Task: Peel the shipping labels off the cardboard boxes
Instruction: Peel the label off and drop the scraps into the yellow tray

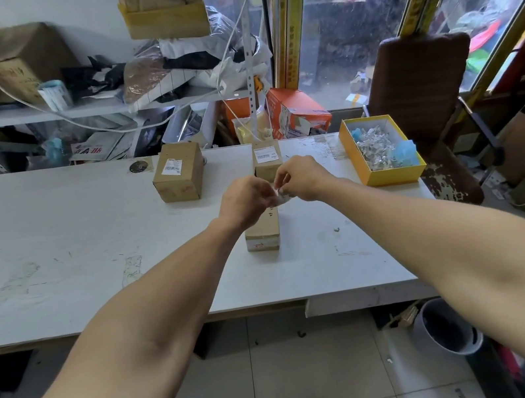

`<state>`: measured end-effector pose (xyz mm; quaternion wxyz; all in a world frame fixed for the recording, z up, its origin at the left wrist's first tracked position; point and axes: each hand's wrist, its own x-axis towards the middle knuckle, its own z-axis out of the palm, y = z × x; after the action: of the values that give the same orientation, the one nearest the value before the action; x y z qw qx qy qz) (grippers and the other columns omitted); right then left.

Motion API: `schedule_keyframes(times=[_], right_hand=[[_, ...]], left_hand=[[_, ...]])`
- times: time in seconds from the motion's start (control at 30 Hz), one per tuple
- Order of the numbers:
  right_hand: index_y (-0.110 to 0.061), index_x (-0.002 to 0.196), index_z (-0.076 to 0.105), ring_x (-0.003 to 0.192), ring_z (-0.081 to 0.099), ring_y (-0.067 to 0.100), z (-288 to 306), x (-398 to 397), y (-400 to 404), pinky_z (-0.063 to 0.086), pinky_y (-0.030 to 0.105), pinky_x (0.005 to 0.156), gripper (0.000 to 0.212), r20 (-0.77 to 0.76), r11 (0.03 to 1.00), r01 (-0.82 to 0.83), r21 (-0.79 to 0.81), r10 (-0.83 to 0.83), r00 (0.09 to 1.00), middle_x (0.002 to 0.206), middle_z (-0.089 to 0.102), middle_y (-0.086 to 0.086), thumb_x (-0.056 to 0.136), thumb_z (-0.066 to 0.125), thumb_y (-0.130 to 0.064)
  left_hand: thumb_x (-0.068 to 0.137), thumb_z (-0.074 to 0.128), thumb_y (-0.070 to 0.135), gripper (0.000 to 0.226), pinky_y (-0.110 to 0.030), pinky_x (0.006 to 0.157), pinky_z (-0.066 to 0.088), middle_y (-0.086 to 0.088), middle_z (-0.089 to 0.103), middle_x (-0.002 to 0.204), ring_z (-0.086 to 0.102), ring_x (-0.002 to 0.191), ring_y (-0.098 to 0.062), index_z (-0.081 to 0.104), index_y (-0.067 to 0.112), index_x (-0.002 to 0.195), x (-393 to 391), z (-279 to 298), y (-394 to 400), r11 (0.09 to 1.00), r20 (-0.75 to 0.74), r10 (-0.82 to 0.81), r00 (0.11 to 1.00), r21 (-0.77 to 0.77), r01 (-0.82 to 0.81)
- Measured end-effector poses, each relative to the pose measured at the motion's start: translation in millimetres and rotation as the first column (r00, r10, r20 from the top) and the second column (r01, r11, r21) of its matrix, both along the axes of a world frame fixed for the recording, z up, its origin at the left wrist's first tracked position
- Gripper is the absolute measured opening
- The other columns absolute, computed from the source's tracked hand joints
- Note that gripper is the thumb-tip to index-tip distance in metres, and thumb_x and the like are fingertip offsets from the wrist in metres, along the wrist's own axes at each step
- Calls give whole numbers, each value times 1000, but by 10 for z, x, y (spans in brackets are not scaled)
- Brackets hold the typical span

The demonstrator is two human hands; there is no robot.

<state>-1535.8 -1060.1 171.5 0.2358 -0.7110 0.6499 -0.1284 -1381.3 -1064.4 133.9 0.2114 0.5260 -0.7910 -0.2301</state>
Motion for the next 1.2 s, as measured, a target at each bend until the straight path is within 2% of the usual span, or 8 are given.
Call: schedule_keyframes(times=[0.3, 0.43, 0.53, 0.73, 0.9, 1.03, 1.1, 1.2], right_hand=[[-9, 95, 73, 80, 69, 15, -37, -14, 15, 57, 22, 70, 10, 156, 998, -10, 64, 0, 988, 88, 70, 4, 86, 72, -12], [-10, 92, 71, 79, 68, 13, -47, -53, 47, 53, 17, 65, 7, 157, 998, 2, 68, -13, 987, 89, 68, 4, 86, 70, -8], [-10, 90, 71, 78, 70, 16, -47, -67, 39, 58, 21, 67, 8, 209, 999, 18, 43, -27, 978, 90, 70, 7, 85, 69, -3], [-11, 87, 70, 73, 68, 11, -12, -76, 63, 49, 13, 58, 6, 156, 1000, 3, -3, -2, 988, 84, 70, 4, 85, 70, -5], [-13, 83, 70, 79, 65, 16, -83, -83, 65, 57, 28, 70, 5, 12, 997, -30, -74, 31, 999, 85, 67, 3, 85, 70, -8], [-16, 80, 69, 79, 63, 17, -120, -91, 69, 58, 33, 72, 9, -45, 996, -31, -83, 27, 999, 83, 66, 3, 85, 69, -9], [-15, 79, 70, 78, 64, 18, -122, -95, 77, 58, 32, 69, 9, -51, 998, -23, -59, 20, 998, 81, 66, 3, 84, 69, -8], [-14, 79, 71, 76, 65, 18, -134, -105, 91, 58, 32, 65, 10, -30, 999, -6, -35, 5, 1000, 79, 67, 3, 84, 69, -6]], left_hand=[[74, 83, 41, 33, -40, 67, 58, 6, 73, 77, 68, 75, -13, 60, 21, 87, -48, -51, -22, 989, -3, 126, 992, 73, -126], [77, 83, 34, 48, -38, 83, 57, 0, 72, 108, 69, 97, -18, 66, 15, 117, -15, -2, -30, 968, -123, -5, 992, 249, 36], [76, 83, 17, 40, -44, 89, 56, -10, 74, 104, 69, 97, -27, 68, 8, 112, -13, 16, -18, 917, -232, -51, 971, 373, 138], [78, 82, 17, 25, -27, 64, 46, -3, 70, 88, 64, 79, -19, 72, 11, 100, -40, 18, 6, 968, -143, 35, 989, 252, 2], [89, 71, 13, 20, -20, 55, 46, 2, 67, 75, 59, 58, -7, 74, 6, 108, -89, 22, 29, 968, -184, 59, 981, 251, -11], [90, 70, 13, 25, -25, 69, 54, -7, 73, 97, 64, 74, -12, 73, 7, 115, -72, 27, 29, 951, -153, -5, 988, 306, 52], [90, 69, 8, 28, -35, 86, 58, -12, 72, 103, 68, 89, -23, 70, 0, 117, -10, 29, 5, 886, -261, 18, 965, 451, 105], [89, 70, 8, 23, -38, 87, 59, -14, 72, 97, 70, 86, -24, 71, -3, 109, 15, 37, -5, 856, -340, 101, 935, 509, 93]])
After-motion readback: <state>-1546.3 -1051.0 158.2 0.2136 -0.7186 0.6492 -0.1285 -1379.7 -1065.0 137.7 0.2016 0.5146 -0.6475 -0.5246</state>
